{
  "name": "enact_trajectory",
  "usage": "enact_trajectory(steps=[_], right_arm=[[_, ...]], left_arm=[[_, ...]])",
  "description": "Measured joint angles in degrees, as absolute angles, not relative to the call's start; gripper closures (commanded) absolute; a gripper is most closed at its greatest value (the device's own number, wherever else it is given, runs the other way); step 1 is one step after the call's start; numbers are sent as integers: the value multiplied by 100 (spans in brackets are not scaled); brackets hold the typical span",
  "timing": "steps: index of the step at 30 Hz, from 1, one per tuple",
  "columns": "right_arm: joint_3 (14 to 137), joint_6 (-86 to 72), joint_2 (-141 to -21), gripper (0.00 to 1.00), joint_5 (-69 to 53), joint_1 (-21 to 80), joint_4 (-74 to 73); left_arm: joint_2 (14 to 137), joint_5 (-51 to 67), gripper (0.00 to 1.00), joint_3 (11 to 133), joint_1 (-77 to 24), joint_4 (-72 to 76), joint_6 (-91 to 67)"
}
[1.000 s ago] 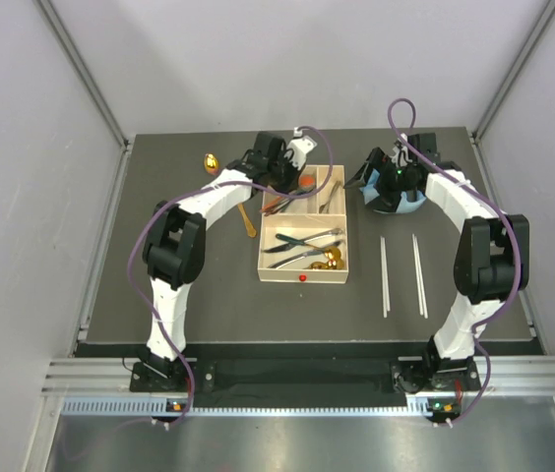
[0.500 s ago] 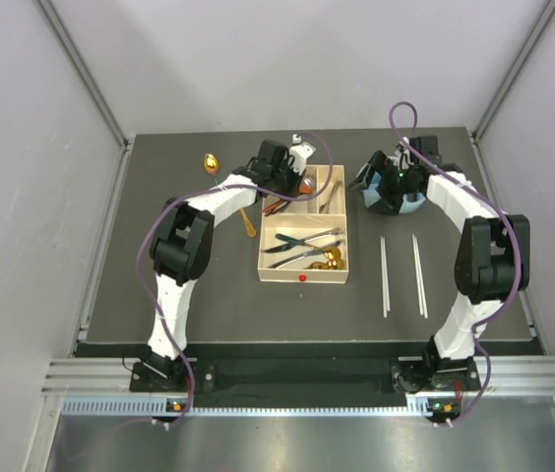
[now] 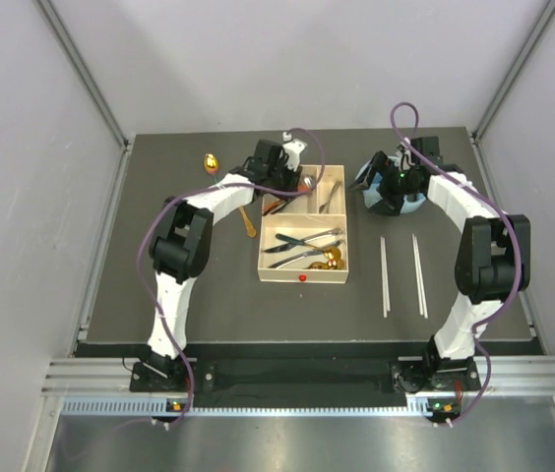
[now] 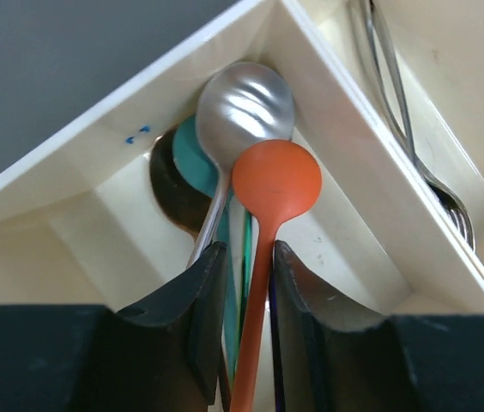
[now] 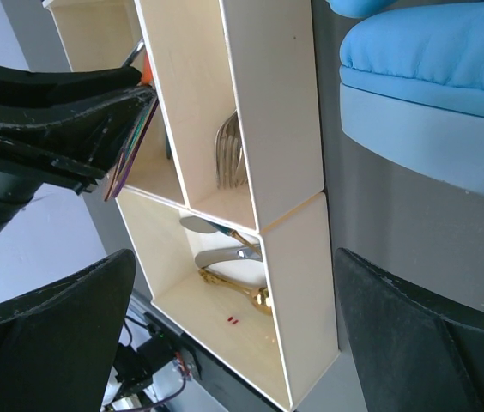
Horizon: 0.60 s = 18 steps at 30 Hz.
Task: Sort the eating utensils into containers
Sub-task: Place the spoon in the storage box.
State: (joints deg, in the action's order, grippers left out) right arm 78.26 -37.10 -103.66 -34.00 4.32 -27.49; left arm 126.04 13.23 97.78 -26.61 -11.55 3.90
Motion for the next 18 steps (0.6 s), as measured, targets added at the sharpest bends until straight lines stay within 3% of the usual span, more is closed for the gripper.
enact_trajectory(steps=[10, 18], right_arm=[[7826, -3758, -10366, 1, -3415, 432, -2714], [7826, -3826, -10366, 2, -3415, 432, -2598]], left_arm=[[11913, 1726, 62, 9474, -1984, -307, -659], [11662, 2252, 66, 9577, -1614, 309, -1492]])
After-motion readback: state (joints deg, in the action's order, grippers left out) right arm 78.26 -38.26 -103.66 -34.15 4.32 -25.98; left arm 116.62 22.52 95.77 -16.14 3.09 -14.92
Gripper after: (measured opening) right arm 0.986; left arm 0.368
